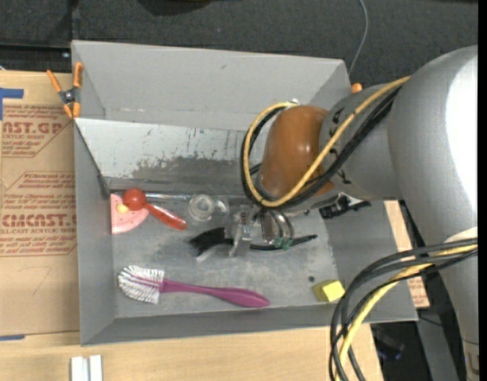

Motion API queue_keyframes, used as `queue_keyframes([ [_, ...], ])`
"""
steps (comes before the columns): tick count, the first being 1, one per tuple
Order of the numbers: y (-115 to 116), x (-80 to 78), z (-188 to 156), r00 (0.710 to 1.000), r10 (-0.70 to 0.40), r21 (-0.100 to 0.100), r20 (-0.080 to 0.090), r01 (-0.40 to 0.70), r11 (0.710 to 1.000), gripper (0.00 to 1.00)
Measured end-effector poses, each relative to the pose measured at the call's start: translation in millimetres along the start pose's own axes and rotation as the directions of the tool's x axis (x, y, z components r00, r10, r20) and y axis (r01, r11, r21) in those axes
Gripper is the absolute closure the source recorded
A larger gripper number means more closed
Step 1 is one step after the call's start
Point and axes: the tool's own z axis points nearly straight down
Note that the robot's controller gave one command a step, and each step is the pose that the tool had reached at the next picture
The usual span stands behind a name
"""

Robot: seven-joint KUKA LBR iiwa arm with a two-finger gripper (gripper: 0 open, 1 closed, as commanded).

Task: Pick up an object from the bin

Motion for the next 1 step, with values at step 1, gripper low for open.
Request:
queue_keyframes([
  [1, 0.1, 0.0, -0.1, 1.0, 0.0, 0.0, 0.0, 0.0, 1.0, 1.0],
])
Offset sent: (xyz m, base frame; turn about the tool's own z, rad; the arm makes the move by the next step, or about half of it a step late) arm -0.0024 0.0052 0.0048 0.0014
